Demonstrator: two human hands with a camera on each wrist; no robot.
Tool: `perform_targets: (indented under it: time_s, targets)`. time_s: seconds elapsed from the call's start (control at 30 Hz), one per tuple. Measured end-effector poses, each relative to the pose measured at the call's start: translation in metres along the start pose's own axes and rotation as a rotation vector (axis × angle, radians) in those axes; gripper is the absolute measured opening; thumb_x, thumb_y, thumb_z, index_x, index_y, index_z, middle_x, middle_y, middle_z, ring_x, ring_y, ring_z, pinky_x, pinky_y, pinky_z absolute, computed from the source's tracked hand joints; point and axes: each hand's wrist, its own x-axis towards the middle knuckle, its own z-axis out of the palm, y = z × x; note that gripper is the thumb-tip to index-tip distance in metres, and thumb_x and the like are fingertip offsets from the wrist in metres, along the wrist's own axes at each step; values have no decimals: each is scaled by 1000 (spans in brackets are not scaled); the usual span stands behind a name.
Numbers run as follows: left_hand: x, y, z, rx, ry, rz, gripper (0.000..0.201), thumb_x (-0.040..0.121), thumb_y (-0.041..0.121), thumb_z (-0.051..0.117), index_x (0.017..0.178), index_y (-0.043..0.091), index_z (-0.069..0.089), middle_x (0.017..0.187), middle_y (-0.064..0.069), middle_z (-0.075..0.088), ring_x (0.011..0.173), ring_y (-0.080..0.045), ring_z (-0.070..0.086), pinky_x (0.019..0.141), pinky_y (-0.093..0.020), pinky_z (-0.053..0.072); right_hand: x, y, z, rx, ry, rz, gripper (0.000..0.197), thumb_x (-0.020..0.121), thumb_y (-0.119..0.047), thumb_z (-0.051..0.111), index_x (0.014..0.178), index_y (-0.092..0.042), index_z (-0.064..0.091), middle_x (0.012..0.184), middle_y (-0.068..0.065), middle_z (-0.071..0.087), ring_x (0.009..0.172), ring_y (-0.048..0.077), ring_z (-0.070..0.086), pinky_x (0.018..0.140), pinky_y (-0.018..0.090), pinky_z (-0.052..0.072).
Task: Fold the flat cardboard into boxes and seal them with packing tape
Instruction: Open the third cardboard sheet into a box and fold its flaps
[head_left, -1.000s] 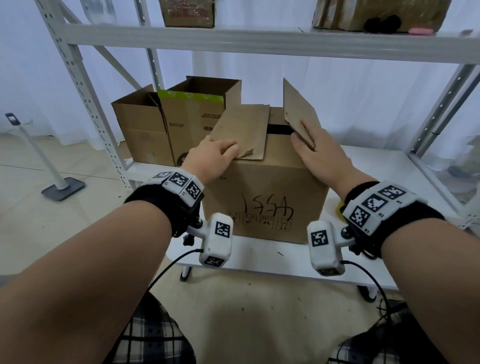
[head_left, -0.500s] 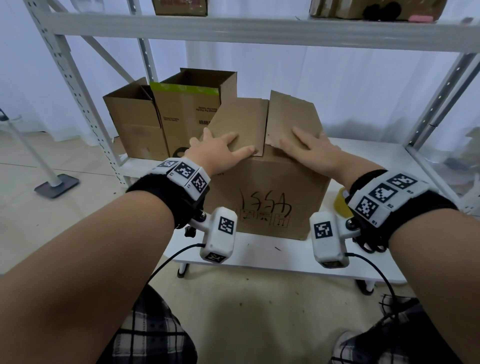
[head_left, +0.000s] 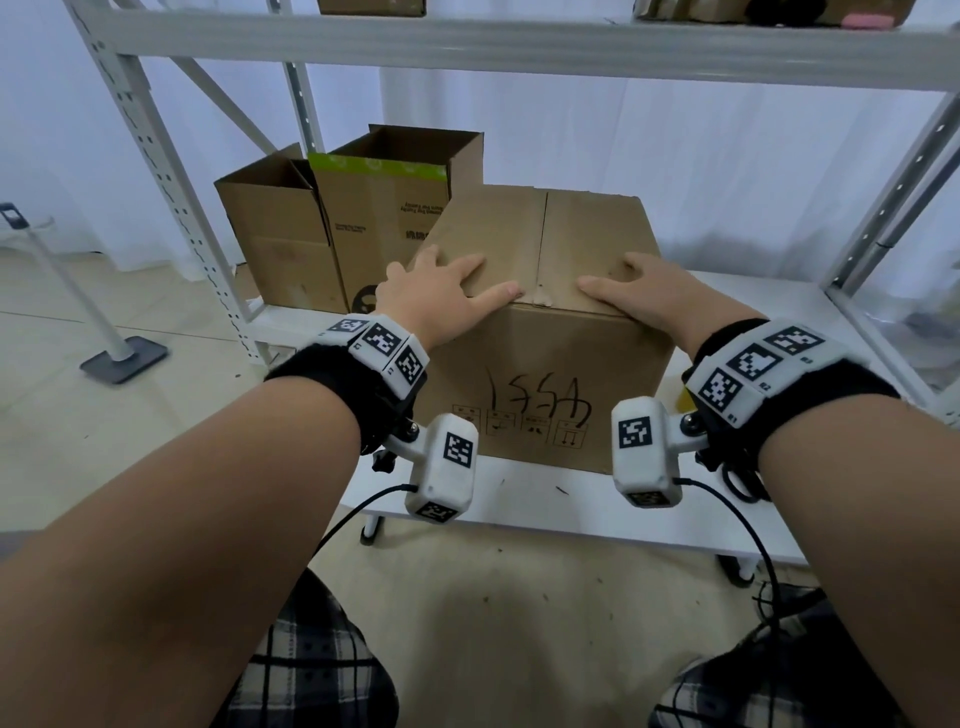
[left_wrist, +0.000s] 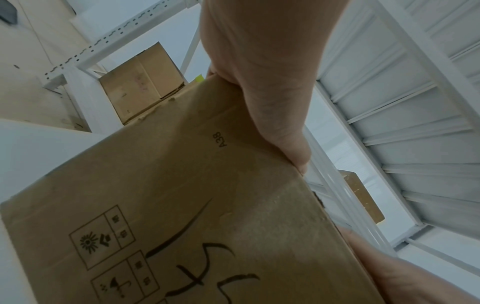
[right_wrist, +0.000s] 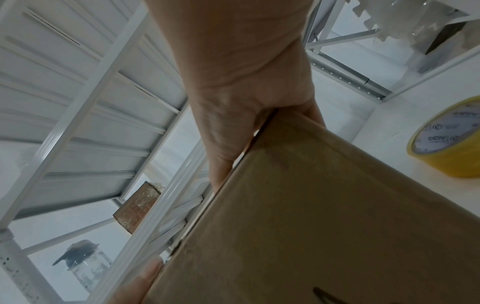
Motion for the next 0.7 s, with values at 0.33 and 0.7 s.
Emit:
perform_targets:
  time_s: [0.33, 0.7]
  targets:
    - [21, -15, 1, -6, 30, 35, 75, 80, 83, 27, 146, 47, 26, 158, 4, 21, 137, -40, 24, 111, -48, 25, 7, -12, -4, -17, -61, -2, 96, 80, -71, 56, 154, -21, 20, 159, 4, 23, 144, 27, 27, 116, 42, 26]
    - [58, 11, -12, 59, -161, -188, 60, 90, 70, 24, 146, 54, 11, 161, -7, -1, 143, -45, 4, 113, -61, 9, 14, -30, 1, -153, -77, 58, 106, 72, -85, 47, 154, -26, 15, 155, 7, 32, 130, 34, 44, 99, 46, 48]
